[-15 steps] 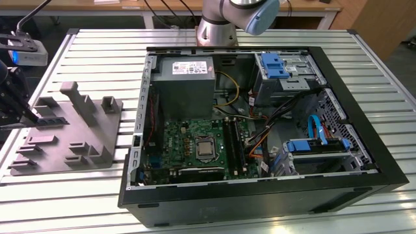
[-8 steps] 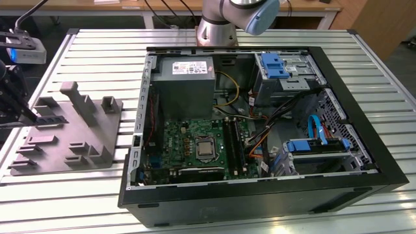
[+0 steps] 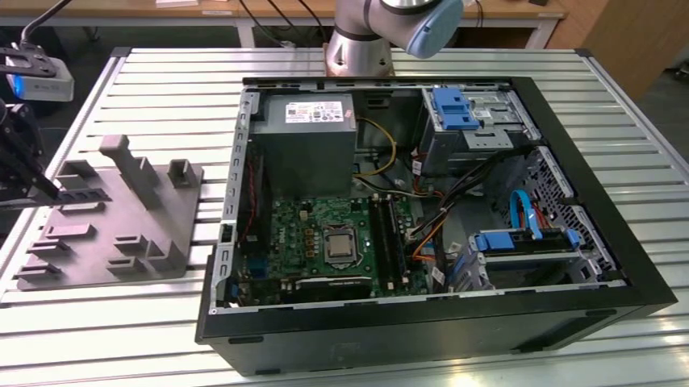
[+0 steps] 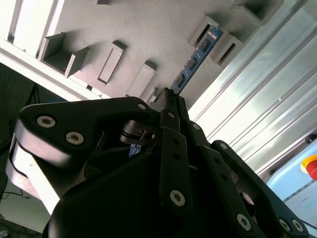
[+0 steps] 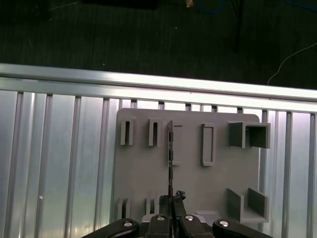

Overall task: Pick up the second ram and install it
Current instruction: 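Pick up the second ram and move it above second insertion slot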

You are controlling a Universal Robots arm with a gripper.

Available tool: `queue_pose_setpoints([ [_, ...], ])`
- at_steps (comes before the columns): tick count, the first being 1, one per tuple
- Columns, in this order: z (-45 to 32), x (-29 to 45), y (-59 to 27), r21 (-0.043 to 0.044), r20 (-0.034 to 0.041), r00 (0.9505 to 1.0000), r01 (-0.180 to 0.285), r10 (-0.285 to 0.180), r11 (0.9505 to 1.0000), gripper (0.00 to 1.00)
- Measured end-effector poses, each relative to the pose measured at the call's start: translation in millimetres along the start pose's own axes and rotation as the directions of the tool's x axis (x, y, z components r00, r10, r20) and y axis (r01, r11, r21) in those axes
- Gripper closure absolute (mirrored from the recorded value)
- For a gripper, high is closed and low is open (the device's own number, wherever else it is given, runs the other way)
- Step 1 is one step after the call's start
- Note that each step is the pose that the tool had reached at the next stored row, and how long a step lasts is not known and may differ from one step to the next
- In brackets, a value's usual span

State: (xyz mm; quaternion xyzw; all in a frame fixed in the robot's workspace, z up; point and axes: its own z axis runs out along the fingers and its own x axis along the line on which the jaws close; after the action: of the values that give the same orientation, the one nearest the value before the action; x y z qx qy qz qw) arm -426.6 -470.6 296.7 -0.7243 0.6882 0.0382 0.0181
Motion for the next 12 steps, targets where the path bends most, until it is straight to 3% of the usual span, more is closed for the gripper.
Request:
queue_pose_setpoints([
  [12, -5.4, -0.4, 0.1, 0.0002, 0.0054, 1.0000, 0.000, 0.000, 1.0000, 0.87],
])
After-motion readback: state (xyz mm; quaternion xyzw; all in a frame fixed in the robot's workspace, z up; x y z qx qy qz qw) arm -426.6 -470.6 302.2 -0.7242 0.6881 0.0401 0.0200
